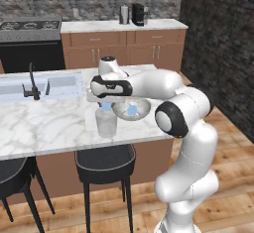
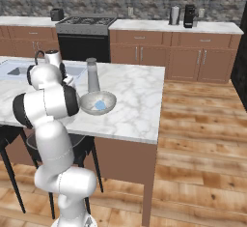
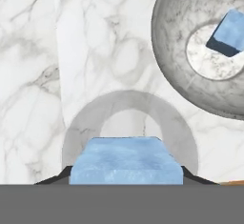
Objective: There are two ice cubes in the ice bowl. Place both ice cubes in the glass cup.
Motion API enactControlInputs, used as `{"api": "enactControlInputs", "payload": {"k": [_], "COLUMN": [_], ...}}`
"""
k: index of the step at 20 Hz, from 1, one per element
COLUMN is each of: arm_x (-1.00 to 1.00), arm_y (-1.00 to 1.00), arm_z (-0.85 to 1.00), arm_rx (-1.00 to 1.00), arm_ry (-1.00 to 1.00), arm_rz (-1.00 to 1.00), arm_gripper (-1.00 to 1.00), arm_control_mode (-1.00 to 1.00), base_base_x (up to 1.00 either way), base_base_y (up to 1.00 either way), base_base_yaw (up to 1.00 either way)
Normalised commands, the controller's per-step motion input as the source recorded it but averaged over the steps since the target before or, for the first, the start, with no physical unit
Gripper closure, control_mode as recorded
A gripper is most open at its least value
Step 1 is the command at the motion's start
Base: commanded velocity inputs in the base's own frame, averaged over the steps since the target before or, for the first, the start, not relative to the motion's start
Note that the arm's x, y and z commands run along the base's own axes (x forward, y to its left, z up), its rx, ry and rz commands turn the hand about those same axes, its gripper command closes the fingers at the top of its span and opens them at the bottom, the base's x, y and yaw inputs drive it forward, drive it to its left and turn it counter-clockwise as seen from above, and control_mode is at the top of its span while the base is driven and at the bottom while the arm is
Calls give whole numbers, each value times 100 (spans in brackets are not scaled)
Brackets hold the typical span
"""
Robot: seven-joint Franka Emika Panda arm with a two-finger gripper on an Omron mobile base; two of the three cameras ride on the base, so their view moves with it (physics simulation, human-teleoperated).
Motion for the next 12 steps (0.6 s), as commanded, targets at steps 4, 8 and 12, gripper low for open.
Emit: {"api": "enactControlInputs", "payload": {"k": [4, 8, 12], "arm_x": [29, 31, 19], "arm_y": [0, 7, 12], "arm_z": [-18, -12, -26], "arm_rx": [0, 0, 0], "arm_ry": [2, 1, 4], "arm_rz": [0, 0, 0], "arm_gripper": [100, 100, 100], "arm_control_mode": [-100, -100, -100], "base_base_x": [0, 0, 0], "base_base_y": [0, 0, 0], "base_base_yaw": [0, 0, 0]}}
